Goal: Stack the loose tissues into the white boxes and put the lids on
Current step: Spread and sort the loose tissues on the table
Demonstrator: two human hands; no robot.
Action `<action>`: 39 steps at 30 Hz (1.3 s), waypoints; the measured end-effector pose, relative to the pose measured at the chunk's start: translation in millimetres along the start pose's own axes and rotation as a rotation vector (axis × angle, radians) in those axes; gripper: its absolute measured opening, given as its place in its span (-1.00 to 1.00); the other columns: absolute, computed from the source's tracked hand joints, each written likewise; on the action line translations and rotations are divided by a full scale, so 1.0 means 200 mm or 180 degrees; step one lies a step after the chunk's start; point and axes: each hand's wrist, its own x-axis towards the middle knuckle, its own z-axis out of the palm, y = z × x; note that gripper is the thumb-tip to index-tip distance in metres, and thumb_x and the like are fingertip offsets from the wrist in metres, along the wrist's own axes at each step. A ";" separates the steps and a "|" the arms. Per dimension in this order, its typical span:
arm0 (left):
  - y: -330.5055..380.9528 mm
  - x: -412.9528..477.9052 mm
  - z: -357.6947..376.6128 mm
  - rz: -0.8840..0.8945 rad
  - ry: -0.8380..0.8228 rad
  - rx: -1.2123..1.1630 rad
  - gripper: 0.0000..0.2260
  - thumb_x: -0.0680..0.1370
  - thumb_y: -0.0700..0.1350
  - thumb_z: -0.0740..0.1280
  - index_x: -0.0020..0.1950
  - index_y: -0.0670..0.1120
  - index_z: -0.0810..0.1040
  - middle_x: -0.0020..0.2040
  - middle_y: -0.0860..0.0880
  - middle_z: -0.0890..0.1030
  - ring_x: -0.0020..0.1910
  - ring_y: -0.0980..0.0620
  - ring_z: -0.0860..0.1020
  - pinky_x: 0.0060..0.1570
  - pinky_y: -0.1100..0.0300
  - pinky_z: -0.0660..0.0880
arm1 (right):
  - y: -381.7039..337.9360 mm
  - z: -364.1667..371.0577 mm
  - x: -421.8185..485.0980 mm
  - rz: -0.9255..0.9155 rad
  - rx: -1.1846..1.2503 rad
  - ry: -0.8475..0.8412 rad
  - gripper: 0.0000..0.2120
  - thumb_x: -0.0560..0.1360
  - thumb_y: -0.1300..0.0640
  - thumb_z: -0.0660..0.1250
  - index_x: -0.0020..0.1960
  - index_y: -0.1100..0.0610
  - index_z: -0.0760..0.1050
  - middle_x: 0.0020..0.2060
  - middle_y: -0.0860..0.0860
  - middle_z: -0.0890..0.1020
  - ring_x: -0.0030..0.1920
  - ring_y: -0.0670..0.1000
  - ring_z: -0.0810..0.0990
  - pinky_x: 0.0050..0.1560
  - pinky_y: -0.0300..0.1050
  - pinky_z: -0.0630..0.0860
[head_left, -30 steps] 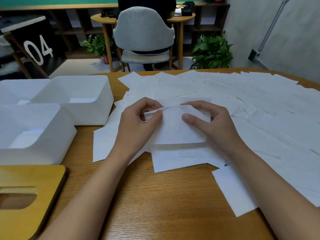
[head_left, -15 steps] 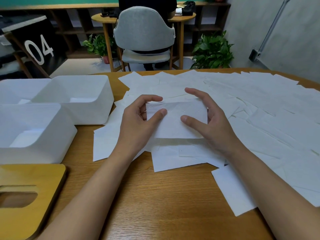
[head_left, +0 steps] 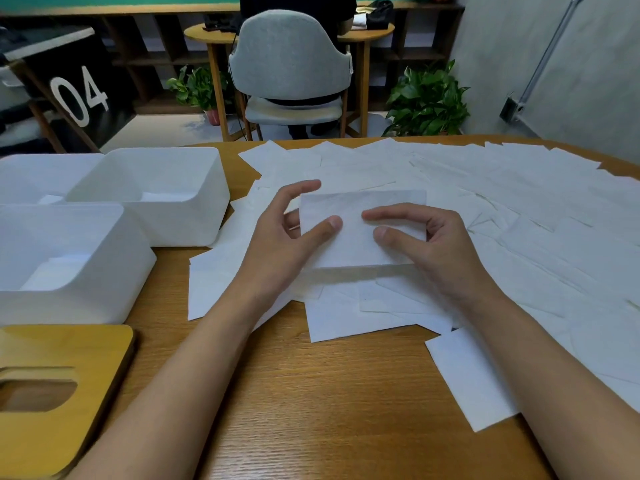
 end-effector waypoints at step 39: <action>-0.05 -0.03 0.02 0.0985 -0.0205 0.0777 -0.87 0.69 -0.06 0.34 0.03 -0.03 0.67 -0.08 0.10 0.67 -0.02 0.02 0.60 -0.09 0.14 0.50 | 0.00 -0.05 0.03 0.0538 0.0156 0.0129 -0.45 0.51 -0.43 0.24 0.09 -0.04 0.76 0.08 -0.12 0.74 0.16 -0.03 0.65 0.21 0.06 0.42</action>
